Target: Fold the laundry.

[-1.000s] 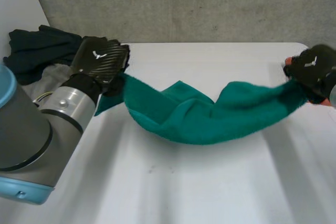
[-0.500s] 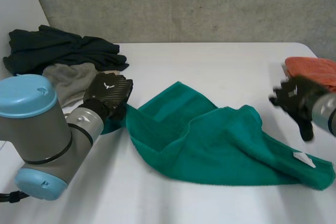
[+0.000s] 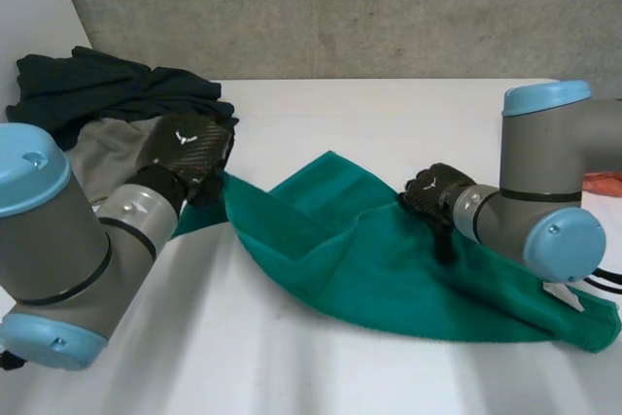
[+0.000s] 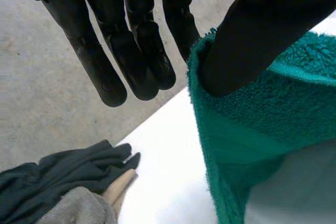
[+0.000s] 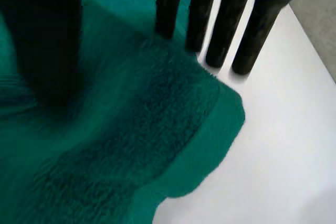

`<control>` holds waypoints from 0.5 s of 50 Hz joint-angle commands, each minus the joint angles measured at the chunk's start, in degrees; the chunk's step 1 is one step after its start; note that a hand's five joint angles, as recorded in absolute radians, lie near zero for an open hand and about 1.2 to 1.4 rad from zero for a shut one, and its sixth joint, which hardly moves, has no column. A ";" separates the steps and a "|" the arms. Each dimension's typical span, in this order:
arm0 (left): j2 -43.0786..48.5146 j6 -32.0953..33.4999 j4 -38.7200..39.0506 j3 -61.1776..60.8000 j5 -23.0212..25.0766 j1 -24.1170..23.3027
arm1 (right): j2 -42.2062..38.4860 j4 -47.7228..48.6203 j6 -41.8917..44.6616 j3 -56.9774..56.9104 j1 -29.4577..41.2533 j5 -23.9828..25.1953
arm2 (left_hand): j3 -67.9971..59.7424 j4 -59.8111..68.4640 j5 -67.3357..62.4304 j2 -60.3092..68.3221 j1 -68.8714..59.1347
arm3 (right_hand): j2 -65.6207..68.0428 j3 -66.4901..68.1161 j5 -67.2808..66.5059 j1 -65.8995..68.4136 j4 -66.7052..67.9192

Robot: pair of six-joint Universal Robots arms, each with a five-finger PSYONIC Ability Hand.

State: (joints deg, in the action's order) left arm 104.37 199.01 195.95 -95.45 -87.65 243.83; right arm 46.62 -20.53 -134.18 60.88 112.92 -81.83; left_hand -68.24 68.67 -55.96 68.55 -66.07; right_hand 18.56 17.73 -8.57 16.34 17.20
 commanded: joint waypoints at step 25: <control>12.70 5.96 21.58 22.98 -1.12 1.47 | 16.58 59.99 -11.54 18.73 -4.90 2.28 | -11.76 11.33 -14.04 11.45 -13.93 | 61.44 62.27 -61.43 63.66 62.80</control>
State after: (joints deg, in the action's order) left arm 118.58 205.52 217.80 -60.03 -89.27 245.89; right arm 63.14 40.66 -145.63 68.20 111.46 -83.41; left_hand -68.45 68.90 -55.96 68.69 -66.07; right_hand 67.54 67.78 -56.66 57.08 68.11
